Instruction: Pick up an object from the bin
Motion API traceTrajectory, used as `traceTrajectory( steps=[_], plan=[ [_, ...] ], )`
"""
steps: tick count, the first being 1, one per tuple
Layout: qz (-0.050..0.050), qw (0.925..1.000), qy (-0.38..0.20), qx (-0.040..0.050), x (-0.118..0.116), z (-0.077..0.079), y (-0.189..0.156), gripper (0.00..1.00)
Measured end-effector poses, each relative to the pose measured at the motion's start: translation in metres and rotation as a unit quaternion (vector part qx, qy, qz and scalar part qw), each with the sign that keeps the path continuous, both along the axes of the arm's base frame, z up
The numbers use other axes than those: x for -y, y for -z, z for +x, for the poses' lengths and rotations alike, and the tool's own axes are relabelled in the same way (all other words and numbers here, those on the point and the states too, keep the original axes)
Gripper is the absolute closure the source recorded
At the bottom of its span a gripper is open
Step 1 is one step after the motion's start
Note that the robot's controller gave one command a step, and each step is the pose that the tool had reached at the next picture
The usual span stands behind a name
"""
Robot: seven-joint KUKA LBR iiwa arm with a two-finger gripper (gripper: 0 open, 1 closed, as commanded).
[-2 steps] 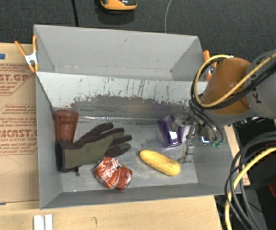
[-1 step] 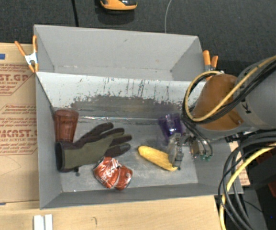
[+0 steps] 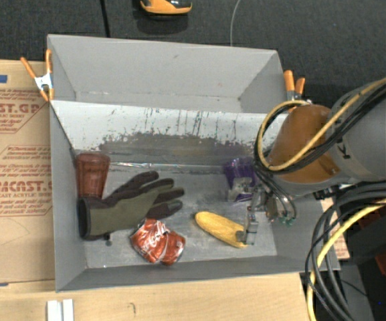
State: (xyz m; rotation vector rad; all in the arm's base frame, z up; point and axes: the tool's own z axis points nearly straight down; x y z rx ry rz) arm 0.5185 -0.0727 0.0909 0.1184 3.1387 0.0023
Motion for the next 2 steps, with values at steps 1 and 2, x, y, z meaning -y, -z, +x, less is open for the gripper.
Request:
traceTrajectory(
  steps=[1, 2],
  plan=[
    [-0.002, 1.0000, 0.001, 0.0014, 0.0027, 0.0004, -0.0018, 1.00],
    [0.000, 1.0000, 0.000, -0.0003, 0.0002, -0.0003, 0.0002, 0.00]
  ],
)
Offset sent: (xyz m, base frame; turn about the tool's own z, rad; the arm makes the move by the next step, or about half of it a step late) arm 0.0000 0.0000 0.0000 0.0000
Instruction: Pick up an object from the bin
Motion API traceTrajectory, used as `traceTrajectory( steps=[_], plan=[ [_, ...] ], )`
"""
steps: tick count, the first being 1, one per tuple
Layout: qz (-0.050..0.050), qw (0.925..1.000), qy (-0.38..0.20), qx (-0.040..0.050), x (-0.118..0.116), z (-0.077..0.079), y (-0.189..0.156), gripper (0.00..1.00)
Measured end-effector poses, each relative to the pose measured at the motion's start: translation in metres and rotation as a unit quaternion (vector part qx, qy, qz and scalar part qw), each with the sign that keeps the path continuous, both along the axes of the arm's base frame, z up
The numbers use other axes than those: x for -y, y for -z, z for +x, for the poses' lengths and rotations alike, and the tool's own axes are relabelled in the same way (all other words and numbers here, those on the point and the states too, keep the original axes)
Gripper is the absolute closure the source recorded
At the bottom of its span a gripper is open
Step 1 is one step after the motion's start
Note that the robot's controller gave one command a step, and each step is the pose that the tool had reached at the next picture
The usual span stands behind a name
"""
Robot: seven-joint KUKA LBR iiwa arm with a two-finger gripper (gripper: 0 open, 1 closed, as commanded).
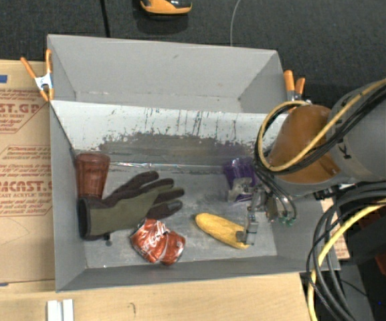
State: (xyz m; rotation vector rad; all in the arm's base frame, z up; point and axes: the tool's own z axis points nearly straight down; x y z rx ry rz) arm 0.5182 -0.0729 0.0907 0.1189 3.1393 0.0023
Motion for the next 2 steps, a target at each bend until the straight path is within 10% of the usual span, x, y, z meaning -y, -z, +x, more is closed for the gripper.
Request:
traceTrajectory(
  steps=[1, 2],
  plan=[
    [-0.001, 1.0000, 0.001, 0.0029, 0.0016, 0.0017, -0.0015, 1.00],
    [0.000, 1.0000, 0.000, 0.0002, 0.0001, 0.0002, -0.0001, 0.00]
  ],
)
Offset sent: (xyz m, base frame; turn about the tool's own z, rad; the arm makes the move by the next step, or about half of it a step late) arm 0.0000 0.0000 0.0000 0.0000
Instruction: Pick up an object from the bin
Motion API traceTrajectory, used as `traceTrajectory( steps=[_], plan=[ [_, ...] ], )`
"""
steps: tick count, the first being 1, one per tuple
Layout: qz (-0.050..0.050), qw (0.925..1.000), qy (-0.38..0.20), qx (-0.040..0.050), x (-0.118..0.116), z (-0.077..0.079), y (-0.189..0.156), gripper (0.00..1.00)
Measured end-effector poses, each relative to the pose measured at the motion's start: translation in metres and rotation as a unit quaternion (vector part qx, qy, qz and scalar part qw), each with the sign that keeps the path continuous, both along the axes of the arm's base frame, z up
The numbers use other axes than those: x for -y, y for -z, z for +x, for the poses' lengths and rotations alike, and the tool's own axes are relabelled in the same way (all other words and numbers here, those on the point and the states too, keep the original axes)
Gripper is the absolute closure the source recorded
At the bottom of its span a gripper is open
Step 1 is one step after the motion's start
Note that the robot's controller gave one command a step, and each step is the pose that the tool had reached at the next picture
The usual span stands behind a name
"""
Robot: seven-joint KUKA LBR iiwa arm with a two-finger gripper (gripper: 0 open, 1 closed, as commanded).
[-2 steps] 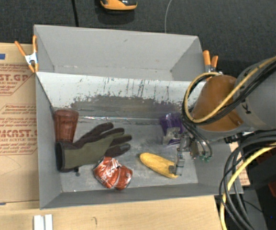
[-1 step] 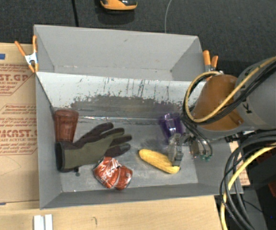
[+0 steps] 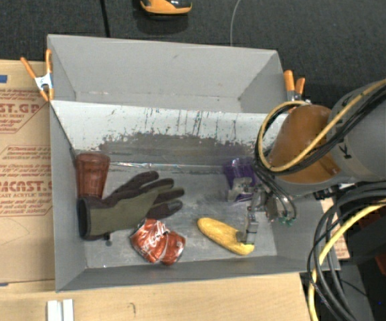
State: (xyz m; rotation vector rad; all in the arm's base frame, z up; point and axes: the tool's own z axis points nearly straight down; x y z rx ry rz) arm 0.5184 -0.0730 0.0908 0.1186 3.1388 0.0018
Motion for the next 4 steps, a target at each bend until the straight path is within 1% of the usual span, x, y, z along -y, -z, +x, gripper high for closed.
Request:
traceTrajectory(
  steps=[1, 2, 3, 4],
  plan=[
    [0.000, 1.0000, 0.000, 0.0000, 0.000, 0.000, 0.000, 0.00],
    [-0.002, 0.9991, 0.041, 0.0011, -0.015, -0.032, 0.018, 1.00],
    [-0.002, 0.9991, 0.041, 0.0011, -0.015, -0.032, 0.018, 1.00],
    [0.000, 0.9996, 0.030, -0.0001, 0.003, -0.033, -0.126, 1.00]
  ],
)
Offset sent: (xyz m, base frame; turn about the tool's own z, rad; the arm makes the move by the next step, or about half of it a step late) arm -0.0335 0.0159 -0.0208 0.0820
